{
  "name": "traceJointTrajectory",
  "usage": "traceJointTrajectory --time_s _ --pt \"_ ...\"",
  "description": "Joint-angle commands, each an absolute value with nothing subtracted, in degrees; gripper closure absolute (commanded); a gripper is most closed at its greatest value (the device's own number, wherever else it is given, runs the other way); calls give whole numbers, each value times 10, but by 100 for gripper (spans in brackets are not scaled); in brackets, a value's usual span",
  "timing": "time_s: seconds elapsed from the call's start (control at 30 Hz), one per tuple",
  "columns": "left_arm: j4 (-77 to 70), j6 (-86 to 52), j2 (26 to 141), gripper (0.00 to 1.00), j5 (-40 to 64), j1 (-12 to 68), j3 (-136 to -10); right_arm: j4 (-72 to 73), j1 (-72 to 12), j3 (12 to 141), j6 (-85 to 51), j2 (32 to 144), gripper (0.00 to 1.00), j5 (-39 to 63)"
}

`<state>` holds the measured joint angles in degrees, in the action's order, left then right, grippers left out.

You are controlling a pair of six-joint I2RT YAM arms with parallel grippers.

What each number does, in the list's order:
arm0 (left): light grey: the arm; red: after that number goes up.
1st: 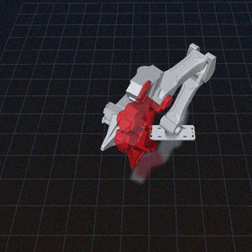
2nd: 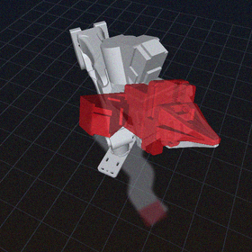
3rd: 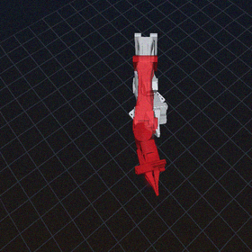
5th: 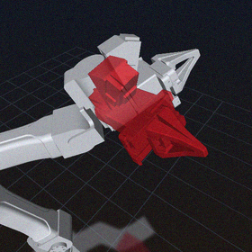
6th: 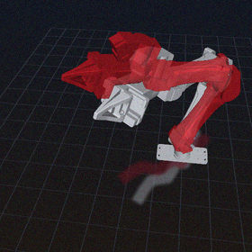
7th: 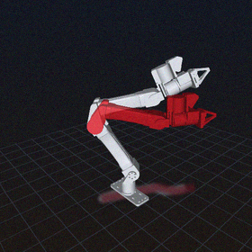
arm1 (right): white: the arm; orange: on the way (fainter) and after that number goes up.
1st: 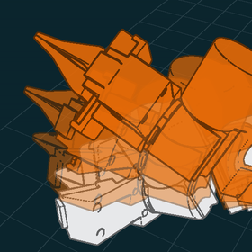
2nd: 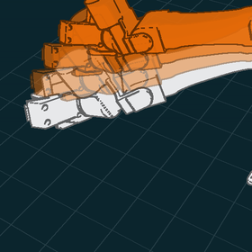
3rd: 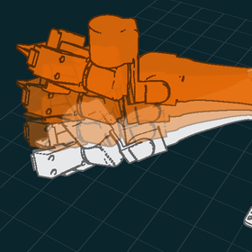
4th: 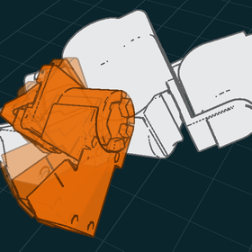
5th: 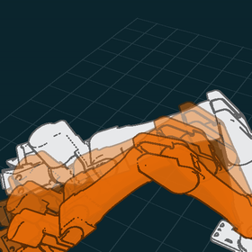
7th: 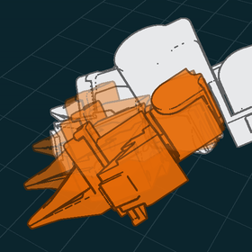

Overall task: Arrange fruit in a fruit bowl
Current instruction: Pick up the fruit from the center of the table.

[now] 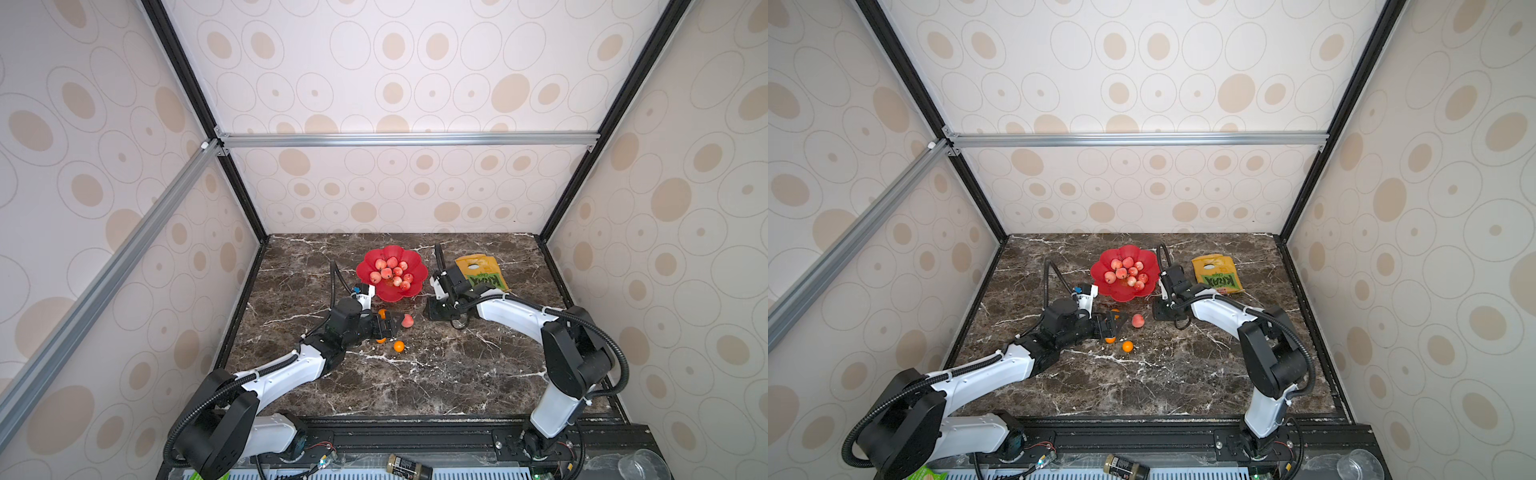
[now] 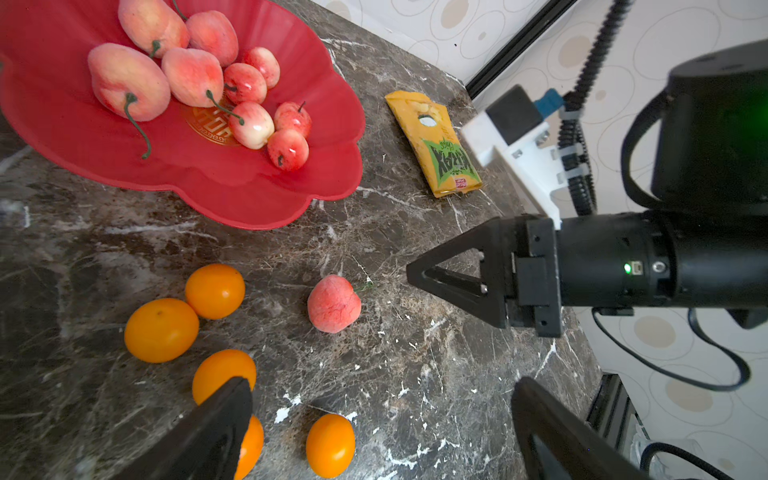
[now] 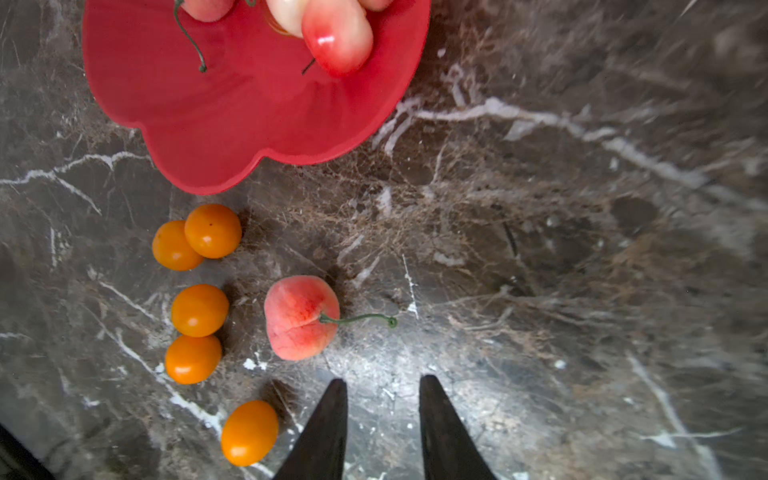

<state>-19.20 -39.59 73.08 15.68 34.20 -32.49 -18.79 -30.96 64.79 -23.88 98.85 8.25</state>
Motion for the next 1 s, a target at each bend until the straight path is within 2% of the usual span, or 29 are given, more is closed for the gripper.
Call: traceJointTrajectory --time_s 0.0,0.17,0.33,0.57,0.63,0.73,0.97 --pt "-201 -392 730 2 145 345 -350 -135 -306 620 -92 952 70 43" --pt "-203 -394 733 2 141 344 -355 -68 -306 584 46 919 67 43" --pt "-212 -398 735 2 154 331 -353 6 -306 535 203 897 62 93" --pt "-232 -408 742 2 180 307 -346 -132 -303 596 410 949 64 215" --pt "-236 -410 743 2 186 302 -344 -162 -298 623 427 974 64 236" --pt "-237 -410 743 2 190 296 -342 -198 -293 656 446 1010 57 247" --pt "-236 -409 742 2 197 283 -342 -230 -281 691 479 1059 57 241"
